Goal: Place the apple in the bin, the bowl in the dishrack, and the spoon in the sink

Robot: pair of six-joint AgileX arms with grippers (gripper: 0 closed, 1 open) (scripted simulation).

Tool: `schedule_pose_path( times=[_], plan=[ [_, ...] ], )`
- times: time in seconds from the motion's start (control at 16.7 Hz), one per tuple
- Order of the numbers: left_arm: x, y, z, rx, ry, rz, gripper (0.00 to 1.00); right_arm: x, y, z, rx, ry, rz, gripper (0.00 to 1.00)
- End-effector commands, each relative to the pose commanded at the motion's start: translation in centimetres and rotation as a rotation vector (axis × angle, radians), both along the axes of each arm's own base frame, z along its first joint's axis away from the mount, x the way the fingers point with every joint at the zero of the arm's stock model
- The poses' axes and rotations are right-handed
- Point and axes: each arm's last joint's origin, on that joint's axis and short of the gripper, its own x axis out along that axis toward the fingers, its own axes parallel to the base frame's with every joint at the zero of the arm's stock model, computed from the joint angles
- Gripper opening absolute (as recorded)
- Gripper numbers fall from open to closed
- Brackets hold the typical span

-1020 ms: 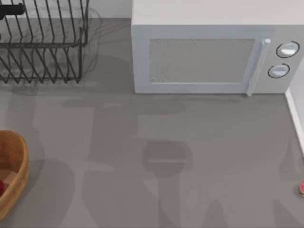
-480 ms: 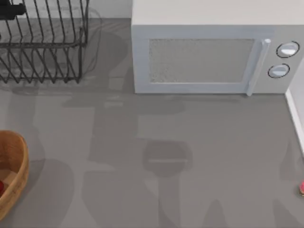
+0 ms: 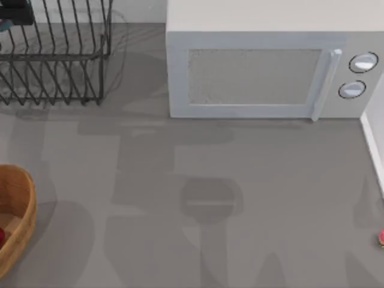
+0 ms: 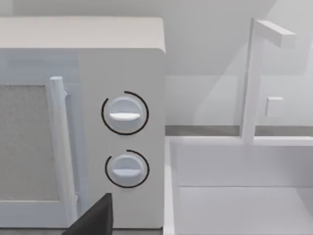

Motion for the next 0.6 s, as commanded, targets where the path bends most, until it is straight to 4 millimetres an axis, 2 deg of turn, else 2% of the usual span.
schedule_pose_path(
  times=[0.36, 0.48, 0.6],
  plan=[
    [-0.5, 0.0, 0.5, 0.001, -0.003, 0.001, 1.0, 0.0, 0.0, 0.0, 0.0, 0.0, 0.0, 1.0],
    [-1.9, -0.3, 1.5, 0.002, -0.005, -0.001, 1.0, 0.0, 0.0, 0.0, 0.0, 0.0, 0.0, 1.0],
    [-4.1, -0.6, 2.7, 0.003, -0.007, 0.0, 1.0, 0.0, 0.0, 0.0, 0.0, 0.0, 0.0, 1.0]
  ],
)
